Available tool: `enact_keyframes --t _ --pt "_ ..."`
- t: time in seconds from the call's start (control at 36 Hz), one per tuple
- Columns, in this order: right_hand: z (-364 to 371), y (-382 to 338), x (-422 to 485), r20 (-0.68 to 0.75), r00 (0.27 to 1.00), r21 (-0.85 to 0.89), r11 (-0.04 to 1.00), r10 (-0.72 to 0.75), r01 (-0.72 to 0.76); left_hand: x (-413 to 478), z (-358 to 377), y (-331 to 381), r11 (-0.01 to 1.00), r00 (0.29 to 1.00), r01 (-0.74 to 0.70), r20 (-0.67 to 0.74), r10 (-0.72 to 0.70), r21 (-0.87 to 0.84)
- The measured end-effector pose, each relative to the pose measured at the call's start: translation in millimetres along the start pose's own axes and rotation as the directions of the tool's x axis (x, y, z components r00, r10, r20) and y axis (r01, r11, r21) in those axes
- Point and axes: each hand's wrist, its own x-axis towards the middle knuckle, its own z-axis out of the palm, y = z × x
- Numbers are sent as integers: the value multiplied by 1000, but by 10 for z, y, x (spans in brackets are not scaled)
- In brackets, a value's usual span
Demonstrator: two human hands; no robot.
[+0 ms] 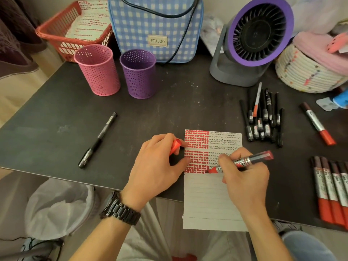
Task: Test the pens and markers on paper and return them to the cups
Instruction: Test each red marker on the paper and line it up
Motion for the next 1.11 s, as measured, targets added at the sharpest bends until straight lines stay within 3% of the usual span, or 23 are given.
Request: enact_keyframes --t 1.0,1.11 --pt "15 -22 3 -12 1000 9 1000 -17 17 18 45 -46 998 998 -43 -37 41 -40" --pt "-33 -29 27 -68 993 208 975 94 -78 11 55 -46 999 1000 -21 -23 20 -39"
